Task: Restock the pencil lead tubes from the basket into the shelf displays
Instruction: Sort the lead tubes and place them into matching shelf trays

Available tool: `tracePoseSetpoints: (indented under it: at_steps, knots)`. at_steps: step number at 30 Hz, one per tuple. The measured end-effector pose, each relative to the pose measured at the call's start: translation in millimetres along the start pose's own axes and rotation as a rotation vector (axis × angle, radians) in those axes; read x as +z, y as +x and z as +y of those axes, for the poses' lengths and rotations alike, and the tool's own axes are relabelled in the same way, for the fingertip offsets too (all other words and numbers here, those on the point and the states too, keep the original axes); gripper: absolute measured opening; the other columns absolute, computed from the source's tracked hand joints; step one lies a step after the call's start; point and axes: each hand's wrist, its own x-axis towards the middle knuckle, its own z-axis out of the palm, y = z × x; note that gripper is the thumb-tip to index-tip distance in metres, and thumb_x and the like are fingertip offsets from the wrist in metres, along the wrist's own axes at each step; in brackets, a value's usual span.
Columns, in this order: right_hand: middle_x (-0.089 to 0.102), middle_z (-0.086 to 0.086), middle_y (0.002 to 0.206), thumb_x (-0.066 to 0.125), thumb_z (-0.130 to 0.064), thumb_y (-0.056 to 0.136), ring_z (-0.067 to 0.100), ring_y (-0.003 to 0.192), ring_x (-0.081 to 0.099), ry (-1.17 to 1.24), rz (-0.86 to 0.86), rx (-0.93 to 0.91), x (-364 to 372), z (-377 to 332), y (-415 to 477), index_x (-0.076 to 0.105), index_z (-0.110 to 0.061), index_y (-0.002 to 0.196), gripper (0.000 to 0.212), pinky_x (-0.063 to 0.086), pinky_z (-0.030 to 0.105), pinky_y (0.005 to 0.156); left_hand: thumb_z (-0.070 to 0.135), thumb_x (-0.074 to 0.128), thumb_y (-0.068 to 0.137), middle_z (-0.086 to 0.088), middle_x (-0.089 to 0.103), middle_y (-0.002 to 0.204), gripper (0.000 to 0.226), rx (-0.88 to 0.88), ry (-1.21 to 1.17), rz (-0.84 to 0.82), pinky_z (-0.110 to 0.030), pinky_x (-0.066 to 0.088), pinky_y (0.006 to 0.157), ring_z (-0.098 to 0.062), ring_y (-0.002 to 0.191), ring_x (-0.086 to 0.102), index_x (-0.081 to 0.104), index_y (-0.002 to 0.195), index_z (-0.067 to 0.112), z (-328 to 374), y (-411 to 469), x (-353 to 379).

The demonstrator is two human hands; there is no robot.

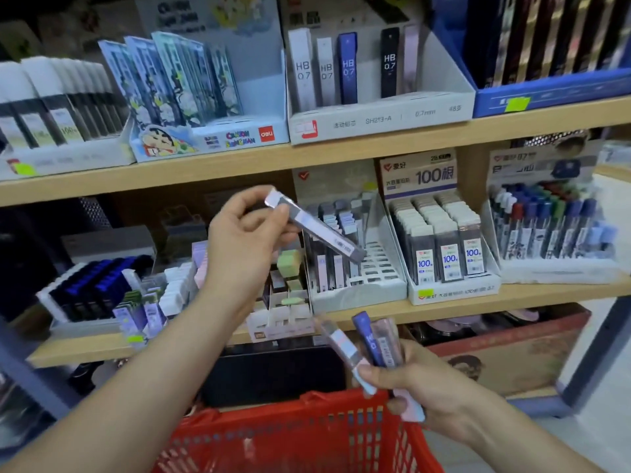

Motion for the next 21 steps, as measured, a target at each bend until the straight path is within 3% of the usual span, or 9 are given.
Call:
tracePoseSetpoints:
  at_steps: [3,6,9,13,16,18,21]
  knots:
    - [0.065,0.015,0.072,0.067,0.002,0.081,0.015,0.051,0.054,0.058,0.142,-0.04,-26,-5,0,0.062,0.0,0.095,0.015,0.029,0.018,0.036,0.003,0.063,0.09,-0.003,0.073,0.078,0.032,0.074,0.151,-0.065,-0.019,0.056,0.067,-0.011,0.069,0.069,0.062,0.12,0.014,-2,12,9]
    - [0.068,0.015,0.076,0.068,-0.003,0.073,0.017,0.057,0.064,0.217,0.276,-0.122,-42,-14,1,0.062,0.003,0.102,0.031,0.028,0.016,0.034,0.005,0.067,0.088,-0.001,0.071,0.088,0.035,0.117,0.314,-0.115,-0.025,0.059,0.074,-0.007,0.076,0.07,0.066,0.117,0.024,-14,20,22]
    - [0.068,0.015,0.08,0.064,0.0,0.08,0.018,0.063,0.069,0.363,0.324,-0.163,-49,-20,0,0.064,0.002,0.1,0.02,0.027,0.016,0.035,0.013,0.071,0.086,0.004,0.072,0.089,0.033,0.132,0.421,-0.149,-0.034,0.059,0.081,-0.013,0.084,0.07,0.069,0.115,0.03,-28,23,31]
    - [0.07,0.014,0.08,0.062,-0.001,0.084,0.017,0.065,0.07,0.393,0.309,-0.175,-48,-19,2,0.064,0.001,0.103,0.019,0.028,0.016,0.036,0.015,0.071,0.086,0.009,0.071,0.082,0.03,0.154,0.533,-0.188,-0.022,0.057,0.078,-0.01,0.079,0.068,0.071,0.115,0.025,-36,19,39]
    - [0.07,0.015,0.085,0.066,-0.006,0.076,0.019,0.063,0.07,0.399,0.285,-0.175,-46,-19,4,0.063,0.003,0.11,0.035,0.029,0.015,0.035,0.015,0.071,0.086,0.019,0.067,0.08,0.029,0.191,0.583,-0.188,-0.008,0.051,0.075,0.002,0.075,0.065,0.071,0.114,0.024,-37,22,41]
    - [0.071,0.016,0.085,0.067,-0.009,0.072,0.019,0.062,0.07,0.405,0.275,-0.176,-45,-19,5,0.063,0.001,0.109,0.038,0.031,0.015,0.035,0.014,0.071,0.086,0.021,0.065,0.08,0.029,0.205,0.618,-0.21,-0.007,0.049,0.079,0.007,0.077,0.063,0.071,0.114,0.023,-38,26,41]
    - [0.072,0.018,0.086,0.067,-0.012,0.073,0.02,0.062,0.069,0.415,0.279,-0.181,-44,-22,6,0.063,-0.002,0.106,0.035,0.032,0.015,0.035,0.015,0.071,0.086,0.011,0.068,0.089,0.028,0.249,0.683,-0.279,-0.01,0.047,0.084,-0.001,0.085,0.061,0.072,0.113,0.021,-39,29,42]
